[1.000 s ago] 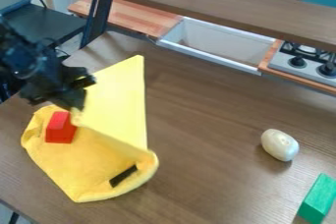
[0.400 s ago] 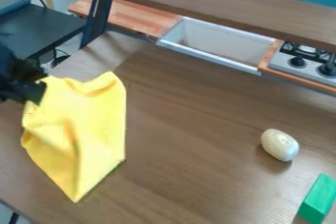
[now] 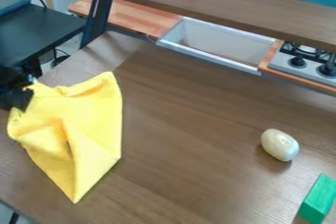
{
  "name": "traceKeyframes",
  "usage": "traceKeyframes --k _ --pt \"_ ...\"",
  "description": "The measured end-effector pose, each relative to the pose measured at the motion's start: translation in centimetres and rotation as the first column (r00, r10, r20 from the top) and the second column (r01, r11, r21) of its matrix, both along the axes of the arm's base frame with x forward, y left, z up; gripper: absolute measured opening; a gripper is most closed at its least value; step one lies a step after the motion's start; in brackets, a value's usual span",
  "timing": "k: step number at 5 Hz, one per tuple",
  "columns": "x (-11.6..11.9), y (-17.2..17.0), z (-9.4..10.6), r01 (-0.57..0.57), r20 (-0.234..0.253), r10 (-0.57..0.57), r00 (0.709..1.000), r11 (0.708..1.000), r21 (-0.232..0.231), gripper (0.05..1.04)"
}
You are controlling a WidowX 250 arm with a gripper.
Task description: Fold the yellow cloth with the red object in it.
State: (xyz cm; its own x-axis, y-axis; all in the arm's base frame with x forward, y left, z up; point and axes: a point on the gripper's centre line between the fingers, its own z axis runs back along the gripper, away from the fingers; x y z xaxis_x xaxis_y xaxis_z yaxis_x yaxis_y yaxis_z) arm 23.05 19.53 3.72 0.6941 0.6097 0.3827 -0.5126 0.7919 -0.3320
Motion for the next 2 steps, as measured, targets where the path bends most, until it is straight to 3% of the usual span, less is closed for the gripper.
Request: traceKeyframes --k 2 --pt "-0.81 0.35 -0.77 0.035 -0.059 -0.033 0.998 0.999 0.036 0.769"
